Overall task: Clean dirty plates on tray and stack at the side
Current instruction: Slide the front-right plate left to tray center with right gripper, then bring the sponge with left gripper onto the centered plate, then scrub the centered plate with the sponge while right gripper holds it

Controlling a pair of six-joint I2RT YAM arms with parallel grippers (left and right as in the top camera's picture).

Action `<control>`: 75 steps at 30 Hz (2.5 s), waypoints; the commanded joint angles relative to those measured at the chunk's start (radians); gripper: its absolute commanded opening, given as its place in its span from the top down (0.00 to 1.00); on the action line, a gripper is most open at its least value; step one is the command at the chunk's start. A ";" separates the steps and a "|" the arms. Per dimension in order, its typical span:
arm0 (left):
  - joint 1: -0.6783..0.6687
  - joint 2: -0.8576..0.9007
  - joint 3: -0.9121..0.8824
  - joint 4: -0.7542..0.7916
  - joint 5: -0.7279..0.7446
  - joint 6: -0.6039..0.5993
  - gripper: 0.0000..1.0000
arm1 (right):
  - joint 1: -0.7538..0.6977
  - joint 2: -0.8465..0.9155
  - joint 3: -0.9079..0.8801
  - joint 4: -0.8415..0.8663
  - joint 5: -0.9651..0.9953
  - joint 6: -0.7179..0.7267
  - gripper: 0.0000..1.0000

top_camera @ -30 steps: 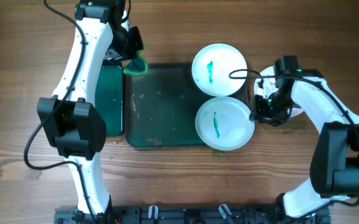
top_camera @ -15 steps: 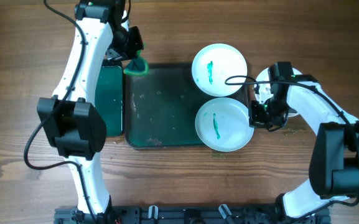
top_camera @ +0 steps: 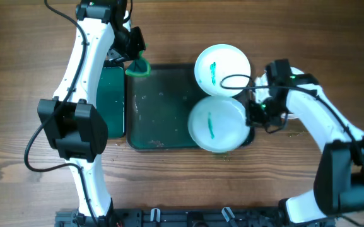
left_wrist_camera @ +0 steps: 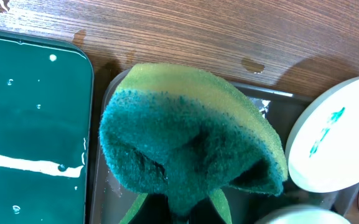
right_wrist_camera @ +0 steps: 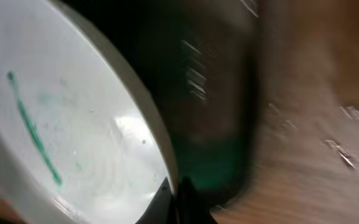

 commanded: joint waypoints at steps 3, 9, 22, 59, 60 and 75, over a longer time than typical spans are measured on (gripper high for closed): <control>-0.001 -0.024 0.015 0.004 -0.010 0.017 0.96 | 0.168 -0.018 0.040 0.177 -0.010 0.245 0.96; -0.001 -0.024 0.015 0.004 -0.010 0.017 0.96 | 0.290 0.081 0.105 0.319 0.082 0.392 0.96; -0.006 -0.024 0.006 -0.005 -0.009 0.017 0.96 | 0.324 0.363 0.162 0.507 -0.028 0.463 0.96; -0.237 -0.024 -0.663 0.579 0.464 0.147 0.96 | 0.295 0.399 0.172 0.511 -0.072 0.436 0.96; -0.225 -0.024 -0.663 0.600 0.436 0.132 0.96 | 0.295 0.398 0.172 0.509 -0.072 0.436 0.96; -0.088 -0.024 -0.650 0.366 -0.257 -0.190 0.96 | 0.295 0.399 0.172 0.510 -0.072 0.437 0.96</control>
